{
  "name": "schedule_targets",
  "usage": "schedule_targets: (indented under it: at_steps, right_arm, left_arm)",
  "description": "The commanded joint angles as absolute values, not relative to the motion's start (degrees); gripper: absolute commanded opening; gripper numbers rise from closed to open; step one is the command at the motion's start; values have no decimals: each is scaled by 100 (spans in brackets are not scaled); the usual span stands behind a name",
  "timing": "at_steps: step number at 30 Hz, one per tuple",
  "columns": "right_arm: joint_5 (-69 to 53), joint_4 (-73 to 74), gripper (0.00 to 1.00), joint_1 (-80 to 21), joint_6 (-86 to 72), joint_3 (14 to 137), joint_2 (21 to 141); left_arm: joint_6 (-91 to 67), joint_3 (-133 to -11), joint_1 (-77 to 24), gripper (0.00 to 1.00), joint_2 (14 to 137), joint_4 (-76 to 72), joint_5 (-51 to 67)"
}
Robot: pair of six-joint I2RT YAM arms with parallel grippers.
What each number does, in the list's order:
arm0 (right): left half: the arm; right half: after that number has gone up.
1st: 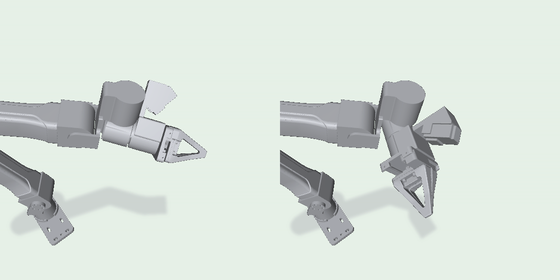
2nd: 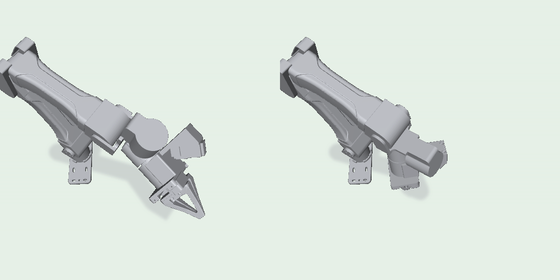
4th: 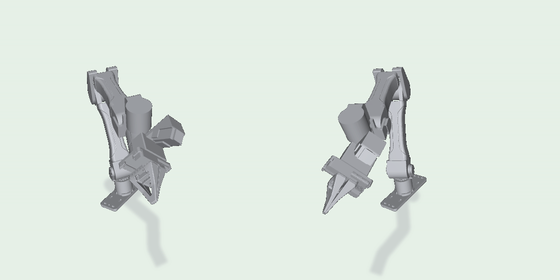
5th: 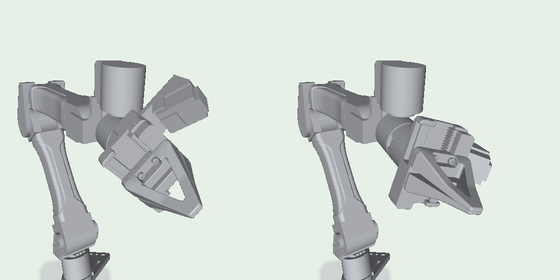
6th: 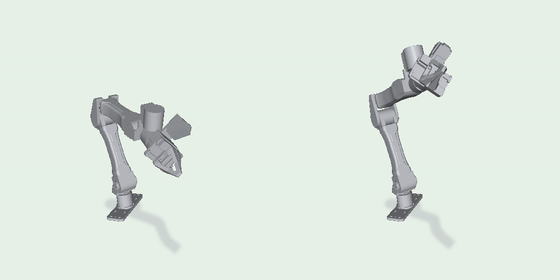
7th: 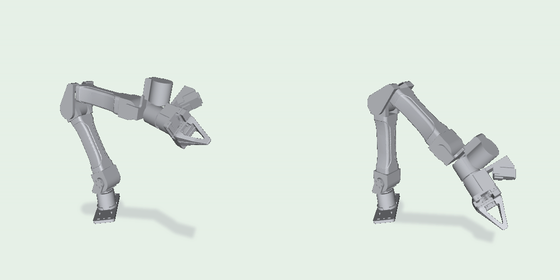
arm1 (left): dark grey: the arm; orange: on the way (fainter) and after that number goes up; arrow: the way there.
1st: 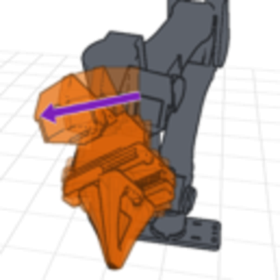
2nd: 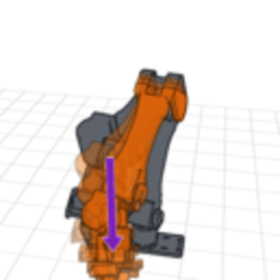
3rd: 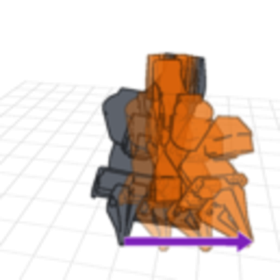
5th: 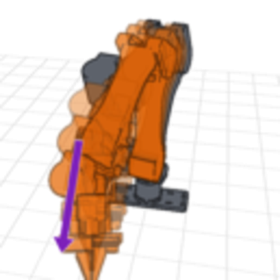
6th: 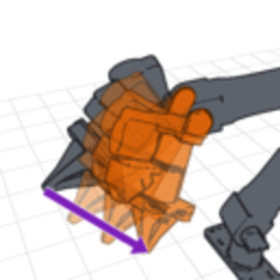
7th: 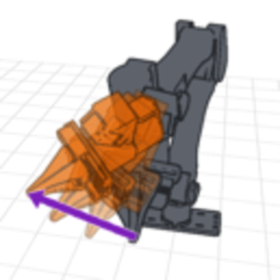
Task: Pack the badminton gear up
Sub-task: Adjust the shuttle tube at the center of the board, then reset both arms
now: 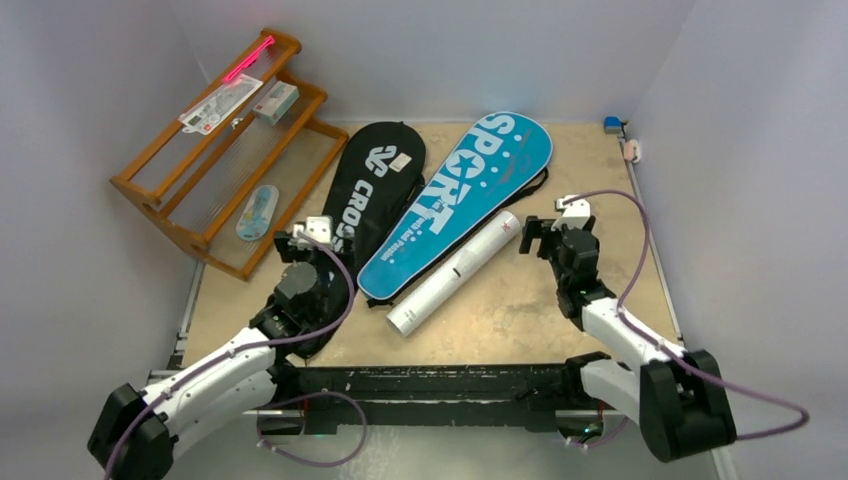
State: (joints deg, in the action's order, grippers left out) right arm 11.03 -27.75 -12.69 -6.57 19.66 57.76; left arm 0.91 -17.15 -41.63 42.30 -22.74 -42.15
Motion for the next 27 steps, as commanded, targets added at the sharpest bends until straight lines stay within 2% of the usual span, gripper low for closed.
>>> schedule_targets:
  at_steps: [1,5,10,13,16,21,27]
  right_arm:
    - [1578,-4903,99,-1192,-80,2082,6618]
    - [1225,-5711,99,-923,529,2039,7341]
    - [828,-5712,99,-559,356,2372,7753]
    - [1113,-5791,99,-466,634,2540,8023]
    - [1165,-5745,99,-465,650,2406,7865]
    - [1006,-5441,99,-466,466,2133,7676]
    - [1253,-7022,99,-429,392,1712,8608]
  left_arm:
    - [-105,-1701,-3038,100,4618,-3261,-3927]
    - [-985,-1468,-1873,100,5515,-3956,-3176]
    - [-713,-1221,-1278,100,6866,-5429,-3206]
    - [-790,-961,-861,100,7646,-6563,-2547]
    - [-675,-1318,-662,98,7812,-6057,-2044]
    - [-539,-1233,-625,92,7886,-6287,-1840]
    - [-383,-1298,-624,96,7995,-6339,-1601]
